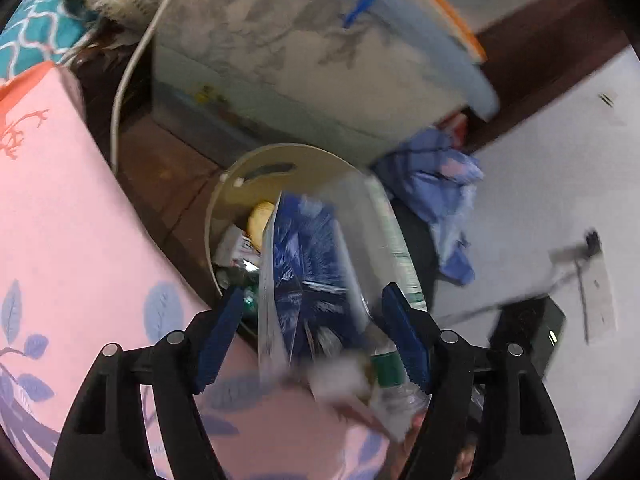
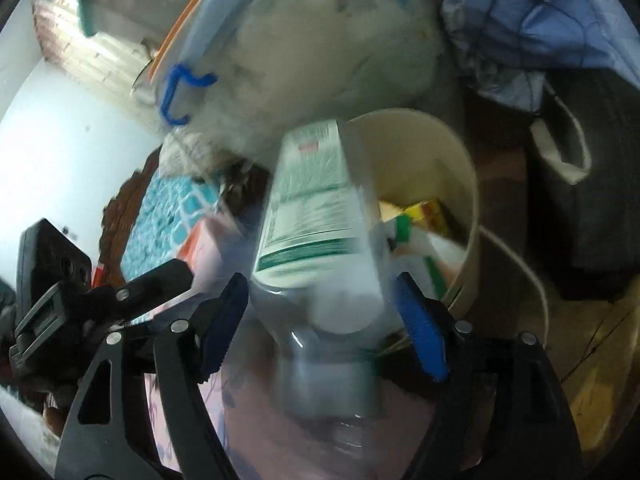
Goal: Collect trash
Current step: 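Carry carton and bottle to the wastebasket and open both tools to drop them, then grasp the crumpled white-red paper with the left tool while the right grasps the orange wrapper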
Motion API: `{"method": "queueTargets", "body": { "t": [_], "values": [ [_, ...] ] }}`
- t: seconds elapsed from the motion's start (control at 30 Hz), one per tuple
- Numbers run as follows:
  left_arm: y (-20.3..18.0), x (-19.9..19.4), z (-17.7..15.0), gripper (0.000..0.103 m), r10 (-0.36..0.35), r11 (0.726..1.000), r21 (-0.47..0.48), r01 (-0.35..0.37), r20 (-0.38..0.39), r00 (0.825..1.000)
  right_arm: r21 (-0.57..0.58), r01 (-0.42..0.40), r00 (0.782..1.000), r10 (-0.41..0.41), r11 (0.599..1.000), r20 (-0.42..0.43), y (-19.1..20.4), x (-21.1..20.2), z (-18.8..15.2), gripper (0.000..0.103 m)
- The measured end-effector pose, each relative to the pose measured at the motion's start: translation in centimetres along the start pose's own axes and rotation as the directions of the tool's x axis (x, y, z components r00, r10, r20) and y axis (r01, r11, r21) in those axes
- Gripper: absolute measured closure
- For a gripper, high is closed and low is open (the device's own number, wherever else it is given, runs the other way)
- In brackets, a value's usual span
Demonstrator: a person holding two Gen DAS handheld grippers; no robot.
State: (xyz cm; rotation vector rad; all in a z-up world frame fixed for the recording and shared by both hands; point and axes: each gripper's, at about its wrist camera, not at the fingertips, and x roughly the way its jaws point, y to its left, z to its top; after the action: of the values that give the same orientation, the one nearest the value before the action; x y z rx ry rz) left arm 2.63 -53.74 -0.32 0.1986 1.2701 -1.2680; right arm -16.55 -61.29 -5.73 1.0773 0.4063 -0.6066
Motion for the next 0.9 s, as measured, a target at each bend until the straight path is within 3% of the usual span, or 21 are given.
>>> {"method": "queueTargets", "body": {
  "t": [0.3,0.53,0.63,0.77,0.9],
  "values": [
    [2.0,-5.8,-2.9,0.036,-0.040,0.999,-0.025,0.042,0.084,0.996,-0.084,-0.004,0.996,0.012,0.996,0.092,0.8,-3.7,-2.4,0.025],
    [4.3,-16.1,-6.7,0.036,-0.191,0.978,-0.044,0.206,0.231,0.954,-0.167,-0.069,0.995,0.079,0.984,0.055,4.3,-4.7,-4.9,0.026],
    [5.4,-21.9,-9.6,0.036,-0.230,0.971,0.004,0.241,0.307,0.923,-0.228,-0.145,0.989,0.146,0.963,-0.011,7.2,-4.4,-6.7,0.026],
    [7.0,-28.7,-14.3,0.031,-0.251,0.968,0.102,0.229,0.376,0.892,-0.316,-0.235,0.970,0.199,0.919,-0.140,11.3,-2.7,-10.2,0.027],
    [10.0,-33.6,-19.6,0.029,-0.179,0.984,0.102,0.149,0.439,0.880,-0.376,-0.305,0.937,0.204,0.875,-0.284,15.1,-0.4,-14.5,0.032]
  ]
}}
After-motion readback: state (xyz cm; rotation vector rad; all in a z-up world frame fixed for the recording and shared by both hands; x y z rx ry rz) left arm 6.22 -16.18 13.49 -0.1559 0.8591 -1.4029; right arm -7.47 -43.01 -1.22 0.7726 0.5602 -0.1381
